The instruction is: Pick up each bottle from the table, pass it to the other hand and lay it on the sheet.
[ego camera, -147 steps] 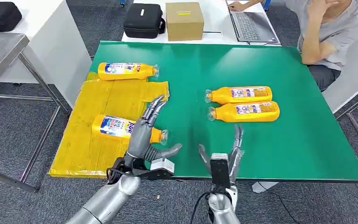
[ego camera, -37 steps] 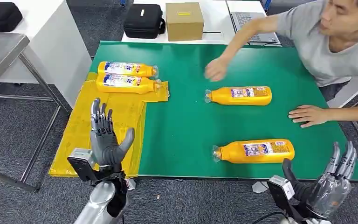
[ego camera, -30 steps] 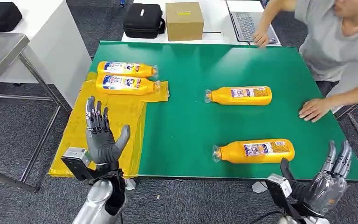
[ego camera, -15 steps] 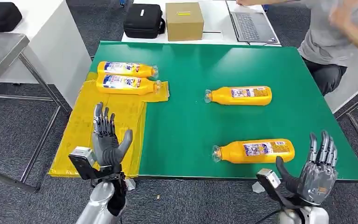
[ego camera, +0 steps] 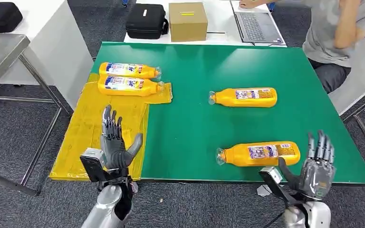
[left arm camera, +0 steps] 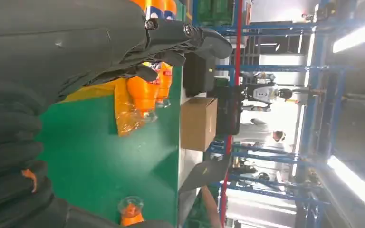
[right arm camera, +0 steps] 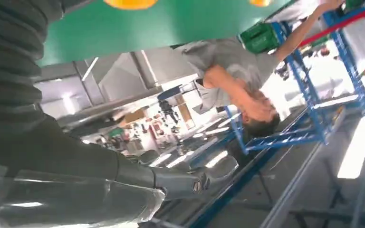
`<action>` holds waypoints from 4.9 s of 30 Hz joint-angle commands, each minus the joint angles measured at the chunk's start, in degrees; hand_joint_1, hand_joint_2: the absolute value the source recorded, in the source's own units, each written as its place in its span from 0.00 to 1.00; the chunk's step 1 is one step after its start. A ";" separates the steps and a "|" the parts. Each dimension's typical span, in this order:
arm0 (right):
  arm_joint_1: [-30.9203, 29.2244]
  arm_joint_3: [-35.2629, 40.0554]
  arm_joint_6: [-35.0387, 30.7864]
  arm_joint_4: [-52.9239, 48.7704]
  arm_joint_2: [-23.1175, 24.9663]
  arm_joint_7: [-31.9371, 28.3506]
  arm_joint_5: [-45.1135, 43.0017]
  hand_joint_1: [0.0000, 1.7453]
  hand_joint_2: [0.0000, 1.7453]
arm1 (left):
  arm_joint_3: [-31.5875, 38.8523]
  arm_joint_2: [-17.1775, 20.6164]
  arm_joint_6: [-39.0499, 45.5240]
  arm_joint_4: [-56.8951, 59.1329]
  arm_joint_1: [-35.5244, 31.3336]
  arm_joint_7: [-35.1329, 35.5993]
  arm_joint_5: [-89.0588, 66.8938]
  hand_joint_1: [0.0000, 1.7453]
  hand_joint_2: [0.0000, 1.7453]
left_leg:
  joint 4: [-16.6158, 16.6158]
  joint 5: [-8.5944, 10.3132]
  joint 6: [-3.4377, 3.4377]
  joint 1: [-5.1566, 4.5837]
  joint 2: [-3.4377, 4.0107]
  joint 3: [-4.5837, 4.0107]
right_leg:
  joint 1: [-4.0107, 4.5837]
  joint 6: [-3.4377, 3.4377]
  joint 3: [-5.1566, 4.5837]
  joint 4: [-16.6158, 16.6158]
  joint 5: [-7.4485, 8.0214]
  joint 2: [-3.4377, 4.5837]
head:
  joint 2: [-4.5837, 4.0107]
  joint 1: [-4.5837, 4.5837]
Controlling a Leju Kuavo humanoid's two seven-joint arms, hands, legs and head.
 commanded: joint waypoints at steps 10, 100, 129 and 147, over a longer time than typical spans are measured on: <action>-8.66 3.42 0.00 26.21 -7.18 5.03 7.66 0.00 1.00 | -7.51 0.54 -2.10 16.95 -8.53 0.17 8.15 0.00 1.00 | -0.07 -0.03 -0.03 0.03 -0.05 0.29 | 0.04 -0.05 0.32 -0.11 -0.06 -0.11 | 0.00 0.00; -13.37 24.29 3.43 36.35 -23.69 19.85 8.98 0.00 1.00 | -16.49 -0.46 -5.94 21.48 -14.16 5.02 15.98 0.00 1.00 | 0.01 -0.06 0.01 -0.13 0.11 0.32 | -0.06 -0.06 0.32 -0.02 -0.04 -0.01 | 0.00 -0.02; -19.09 27.69 0.41 45.44 -21.85 17.63 8.75 0.00 1.00 | -16.11 0.04 -5.30 22.30 -12.94 3.53 17.14 0.00 1.00 | -0.02 0.02 0.08 -0.11 0.11 0.25 | -0.05 -0.03 0.27 -0.06 0.03 0.00 | 0.00 -0.02; -22.52 31.60 3.73 53.18 -21.28 18.82 10.75 0.00 1.00 | -15.76 0.19 -6.87 23.56 -12.85 3.44 16.99 0.00 1.00 | -0.03 0.00 0.07 -0.10 0.14 0.36 | -0.03 -0.09 0.33 -0.06 0.04 0.01 | 0.00 -0.02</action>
